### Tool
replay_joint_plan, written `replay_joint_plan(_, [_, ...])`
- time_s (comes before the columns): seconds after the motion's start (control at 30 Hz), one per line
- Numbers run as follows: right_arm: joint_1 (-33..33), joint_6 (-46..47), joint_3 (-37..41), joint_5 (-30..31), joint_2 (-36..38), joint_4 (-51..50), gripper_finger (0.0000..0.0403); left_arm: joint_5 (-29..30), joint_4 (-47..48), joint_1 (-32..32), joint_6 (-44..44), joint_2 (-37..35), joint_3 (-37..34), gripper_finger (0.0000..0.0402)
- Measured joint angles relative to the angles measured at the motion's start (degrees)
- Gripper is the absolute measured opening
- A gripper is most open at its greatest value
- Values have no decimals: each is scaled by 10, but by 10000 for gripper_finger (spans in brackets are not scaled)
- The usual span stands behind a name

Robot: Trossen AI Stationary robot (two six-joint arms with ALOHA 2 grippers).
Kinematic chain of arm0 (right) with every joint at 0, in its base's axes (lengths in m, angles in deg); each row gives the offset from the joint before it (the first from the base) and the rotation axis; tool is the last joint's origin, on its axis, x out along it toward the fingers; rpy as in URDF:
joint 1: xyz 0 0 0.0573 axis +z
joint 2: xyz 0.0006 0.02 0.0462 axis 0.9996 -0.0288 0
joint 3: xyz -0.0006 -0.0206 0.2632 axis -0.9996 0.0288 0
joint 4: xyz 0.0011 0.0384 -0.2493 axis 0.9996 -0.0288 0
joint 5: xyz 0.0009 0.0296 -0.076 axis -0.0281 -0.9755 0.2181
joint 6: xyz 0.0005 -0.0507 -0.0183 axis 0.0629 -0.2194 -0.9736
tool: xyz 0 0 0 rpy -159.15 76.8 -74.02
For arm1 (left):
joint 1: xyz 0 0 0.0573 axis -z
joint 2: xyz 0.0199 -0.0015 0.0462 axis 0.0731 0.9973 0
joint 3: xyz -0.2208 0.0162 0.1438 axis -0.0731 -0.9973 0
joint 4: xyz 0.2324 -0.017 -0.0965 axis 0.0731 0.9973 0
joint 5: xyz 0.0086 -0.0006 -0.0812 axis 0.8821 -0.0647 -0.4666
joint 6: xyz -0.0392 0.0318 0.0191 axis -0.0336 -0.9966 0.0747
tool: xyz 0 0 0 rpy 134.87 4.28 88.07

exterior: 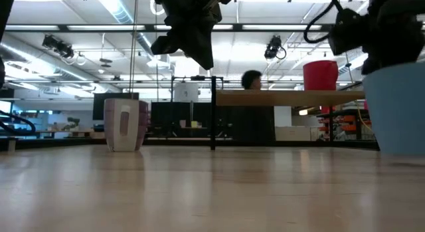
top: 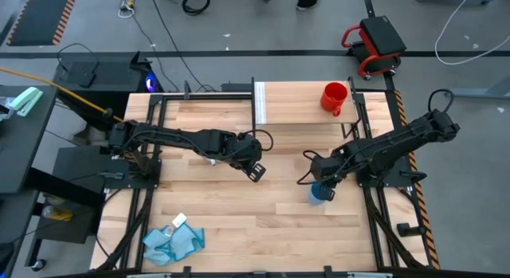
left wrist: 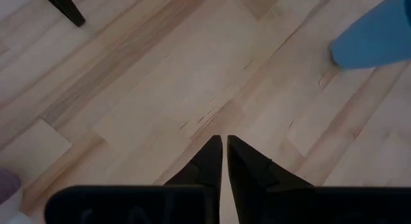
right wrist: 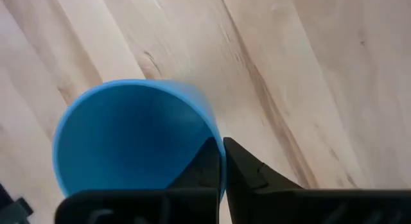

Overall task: Stack small to large cups/mugs on shelf
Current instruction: Put the blue cup on the shelf

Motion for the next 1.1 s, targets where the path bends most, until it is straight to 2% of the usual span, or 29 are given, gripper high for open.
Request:
replay_joint_plan(0.13, [-24, -36, -63, 1, 0, -71, 7, 0, 0, 0, -1, 0, 0, 25])
replay_joint_plan(0.27, [-62, -88, -147, 29, 0, -149, 5, 0, -3, -1, -12, 0, 0, 27])
replay_joint_plan(0.6, [-211, -218, -346, 102, -42, -334, 3, 0, -9, -8, -26, 0, 0, 26])
replay_joint_plan(0.87, [-310, -306, -459, 107, -98, -337, 3, 0, -9, -7, -26, 0, 0, 23])
replay_joint_plan(1.1, [-387, -349, -567, 108, -177, -337, 3, 0, -14, -7, -28, 0, 0, 29])
